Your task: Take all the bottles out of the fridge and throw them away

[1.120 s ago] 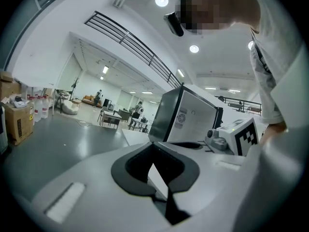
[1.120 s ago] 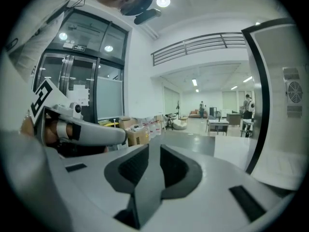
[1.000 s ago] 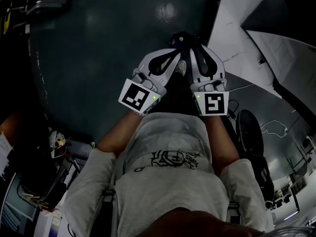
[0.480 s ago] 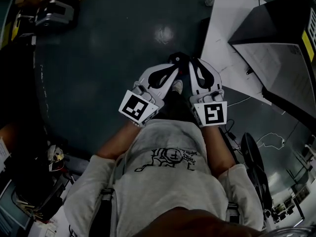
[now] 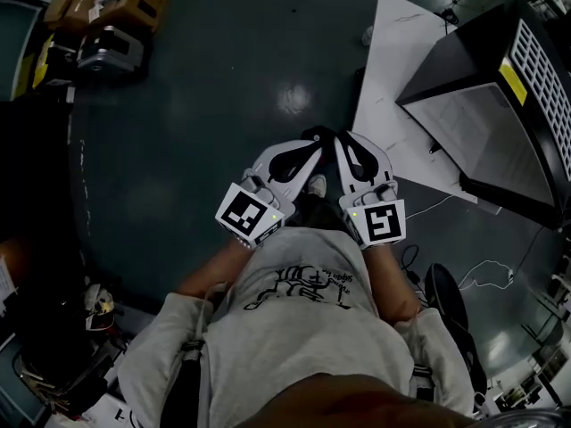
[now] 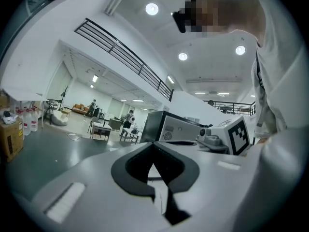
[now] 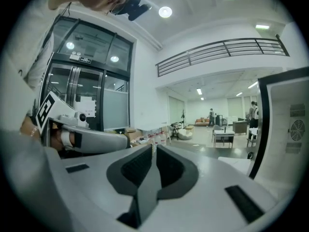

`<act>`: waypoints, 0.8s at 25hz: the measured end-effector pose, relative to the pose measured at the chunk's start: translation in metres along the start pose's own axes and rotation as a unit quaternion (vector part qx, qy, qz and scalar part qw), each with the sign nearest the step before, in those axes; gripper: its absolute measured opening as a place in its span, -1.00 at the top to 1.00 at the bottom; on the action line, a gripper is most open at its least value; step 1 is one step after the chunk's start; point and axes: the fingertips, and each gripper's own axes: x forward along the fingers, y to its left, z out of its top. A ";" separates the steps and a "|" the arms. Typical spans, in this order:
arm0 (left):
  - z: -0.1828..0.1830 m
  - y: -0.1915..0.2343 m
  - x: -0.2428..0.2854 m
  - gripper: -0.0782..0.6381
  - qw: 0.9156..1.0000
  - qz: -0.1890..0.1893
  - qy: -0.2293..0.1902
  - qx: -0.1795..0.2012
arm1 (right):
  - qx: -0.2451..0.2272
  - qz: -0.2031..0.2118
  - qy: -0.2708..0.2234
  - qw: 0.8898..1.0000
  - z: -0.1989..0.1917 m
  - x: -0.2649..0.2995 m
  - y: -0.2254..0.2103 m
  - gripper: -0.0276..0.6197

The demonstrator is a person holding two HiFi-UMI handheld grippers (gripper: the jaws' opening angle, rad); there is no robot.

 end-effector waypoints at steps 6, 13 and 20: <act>0.027 -0.012 -0.006 0.76 1.000 -0.005 -0.011 0.015 | -0.004 0.007 -0.006 1.000 0.031 -0.010 0.001 0.82; 0.042 -0.024 -0.011 0.76 1.000 -0.010 -0.011 0.027 | -0.008 0.018 -0.014 1.000 0.054 -0.021 0.004 0.83; 0.069 -0.045 -0.012 0.76 0.999 -0.031 -0.028 0.030 | -0.015 0.016 -0.015 1.000 0.080 -0.040 0.011 0.84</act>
